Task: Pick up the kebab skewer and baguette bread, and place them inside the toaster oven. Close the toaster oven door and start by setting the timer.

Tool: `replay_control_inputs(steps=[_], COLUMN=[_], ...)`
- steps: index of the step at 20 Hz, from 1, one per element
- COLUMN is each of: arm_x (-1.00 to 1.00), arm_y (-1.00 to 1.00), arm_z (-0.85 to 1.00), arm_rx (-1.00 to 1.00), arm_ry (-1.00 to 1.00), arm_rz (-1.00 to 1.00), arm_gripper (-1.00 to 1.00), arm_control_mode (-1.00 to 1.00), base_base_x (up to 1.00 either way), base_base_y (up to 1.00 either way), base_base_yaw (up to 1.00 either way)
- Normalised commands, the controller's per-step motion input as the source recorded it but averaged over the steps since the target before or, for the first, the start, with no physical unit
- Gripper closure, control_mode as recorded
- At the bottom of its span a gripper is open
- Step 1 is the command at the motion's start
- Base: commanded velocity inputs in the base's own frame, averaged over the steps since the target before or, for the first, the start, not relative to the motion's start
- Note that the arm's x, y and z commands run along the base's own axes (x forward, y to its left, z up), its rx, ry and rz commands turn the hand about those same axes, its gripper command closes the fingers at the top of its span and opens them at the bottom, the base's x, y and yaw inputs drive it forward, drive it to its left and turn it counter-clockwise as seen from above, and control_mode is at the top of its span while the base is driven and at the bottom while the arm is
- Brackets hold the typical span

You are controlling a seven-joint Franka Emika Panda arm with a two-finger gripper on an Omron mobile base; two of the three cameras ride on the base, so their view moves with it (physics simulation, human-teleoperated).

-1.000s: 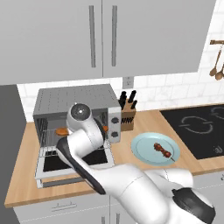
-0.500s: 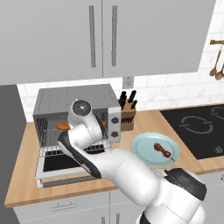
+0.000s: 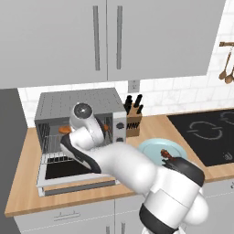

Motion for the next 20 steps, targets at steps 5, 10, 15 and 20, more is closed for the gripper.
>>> replay_control_inputs(steps=[5, 10, 15, 20], arm_x=[0.25, 0.30, 0.24, 0.35], arm_y=[0.05, 0.07, 0.10, 0.05], arm_z=[-0.15, -0.05, -0.17, -0.04], arm_rx=[0.00, 0.00, 0.00, 0.00], arm_ry=[0.00, 0.00, 0.00, 0.00], arm_rz=[0.00, 0.00, 0.00, 0.00], arm_gripper=[1.00, 1.00, 1.00, 1.00], arm_control_mode=[-1.00, -1.00, -1.00, -1.00], base_base_x=[0.00, 0.00, 0.00, 0.00], base_base_y=[0.00, 0.00, 0.00, 0.00], base_base_yaw=[0.00, 0.00, 0.00, 0.00])
